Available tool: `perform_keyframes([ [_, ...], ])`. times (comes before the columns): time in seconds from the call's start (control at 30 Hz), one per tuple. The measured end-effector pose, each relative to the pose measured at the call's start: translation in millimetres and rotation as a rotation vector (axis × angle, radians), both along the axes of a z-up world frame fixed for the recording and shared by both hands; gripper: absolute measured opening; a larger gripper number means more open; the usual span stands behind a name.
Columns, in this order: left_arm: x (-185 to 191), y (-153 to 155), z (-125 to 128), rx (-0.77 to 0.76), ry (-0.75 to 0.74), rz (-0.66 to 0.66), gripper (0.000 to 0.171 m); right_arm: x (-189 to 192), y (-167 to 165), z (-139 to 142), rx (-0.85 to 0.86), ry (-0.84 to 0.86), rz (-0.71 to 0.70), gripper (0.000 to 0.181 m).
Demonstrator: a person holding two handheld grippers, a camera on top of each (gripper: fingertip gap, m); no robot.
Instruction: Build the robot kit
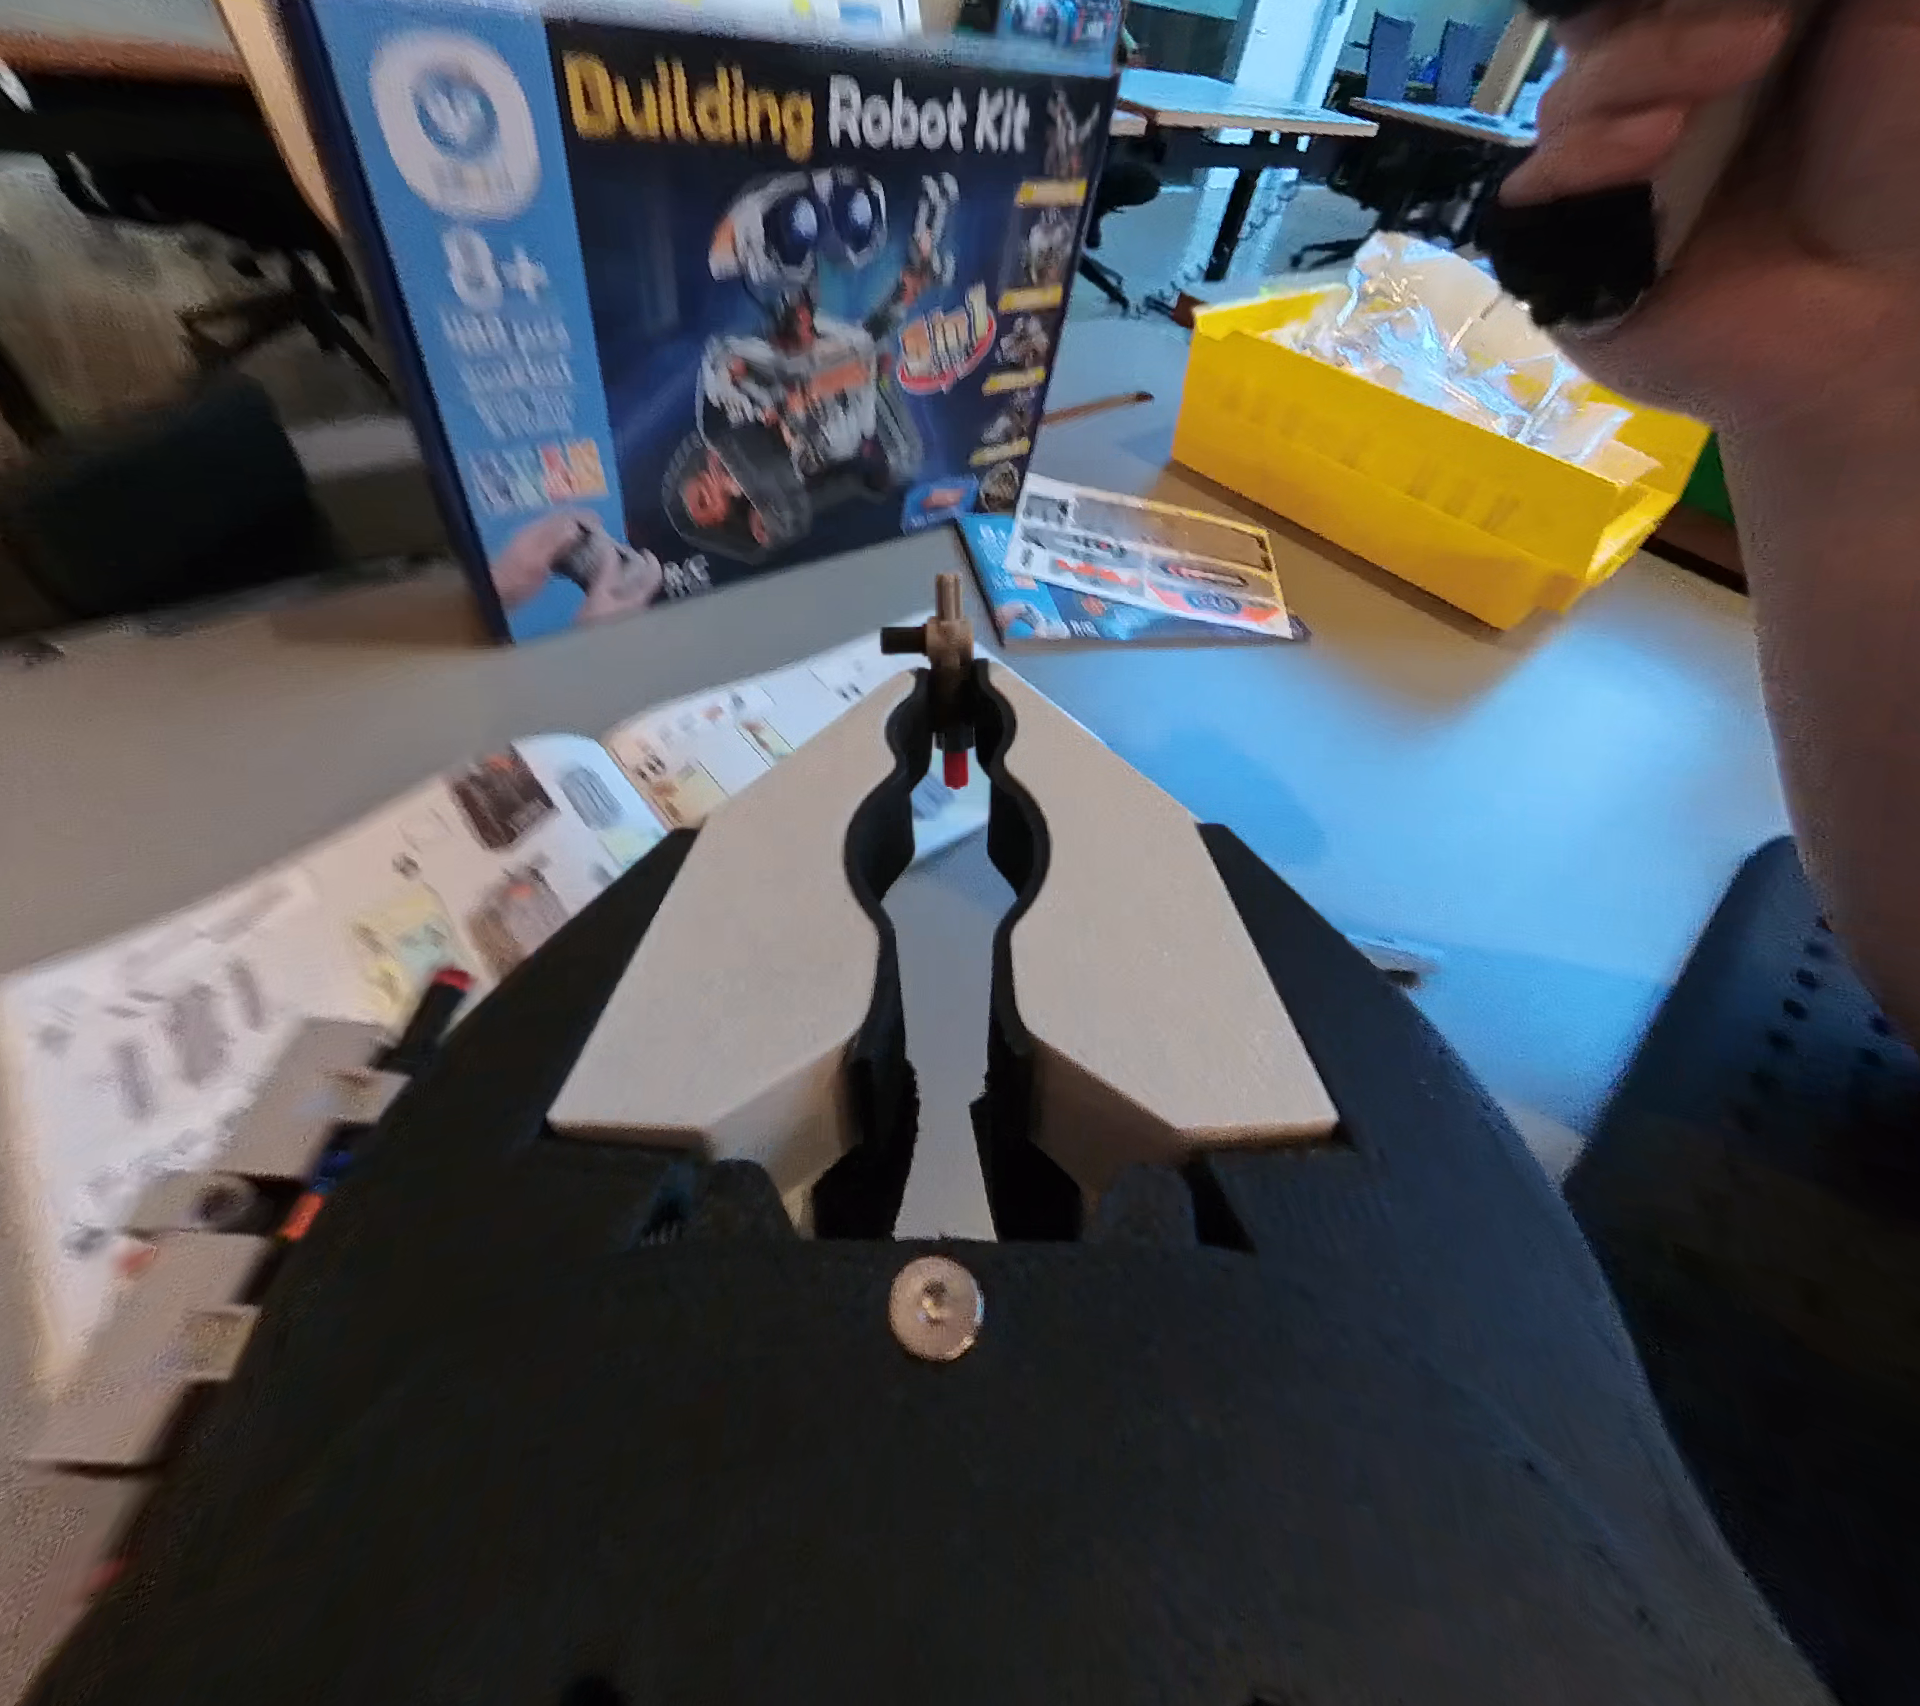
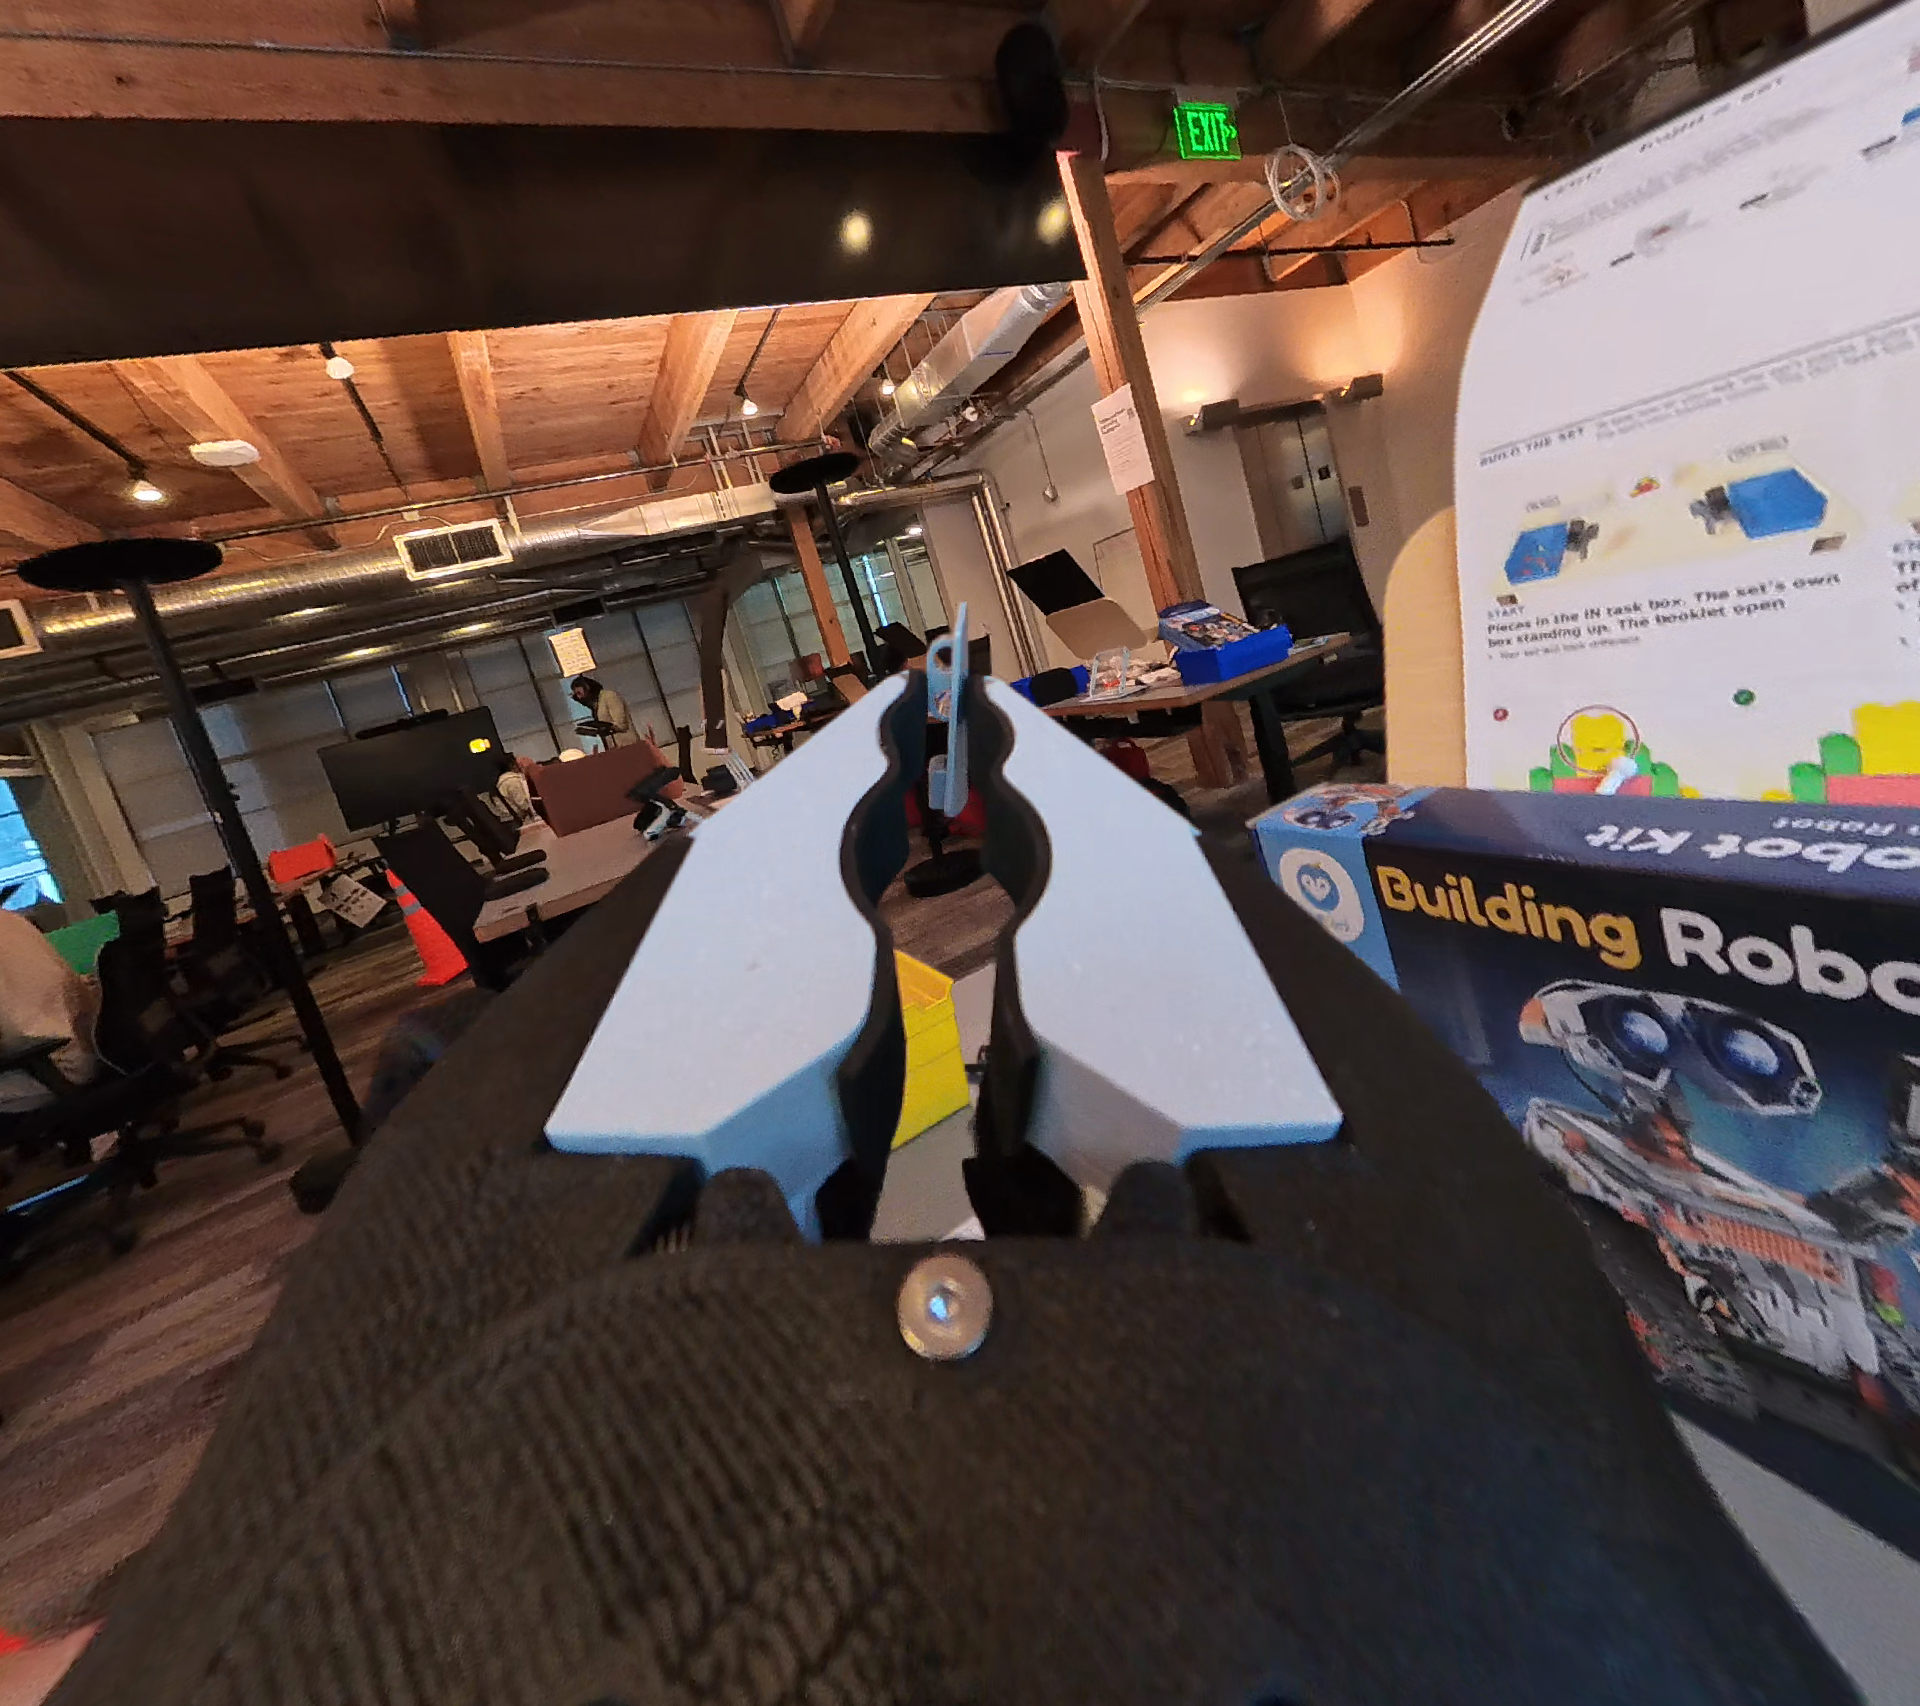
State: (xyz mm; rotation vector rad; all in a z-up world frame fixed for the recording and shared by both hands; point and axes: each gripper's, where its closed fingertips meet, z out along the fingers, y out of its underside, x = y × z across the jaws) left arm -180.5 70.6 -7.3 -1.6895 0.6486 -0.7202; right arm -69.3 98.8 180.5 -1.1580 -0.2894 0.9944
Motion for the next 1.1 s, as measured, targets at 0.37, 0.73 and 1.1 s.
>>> perform_keyframes([
  [0.37,16.1,45.0,89.7,0.039,-0.108,-0.009,0.005,42.6,16.7,-19.8,-0.02,-0.009,-0.161,0.005],
  [0.73,33.2,74.7,19.7,0.047,-0.002,0.08,0.005,76.3,29.1,-40.9,-0.046,-0.063,-0.296,0.005],
  [1.1,26.7,86.2,-4.7,-0.004,0.021,0.079,0.005,48.4,48.7,-50.8,-0.043,-0.197,-0.271,0.005],
])
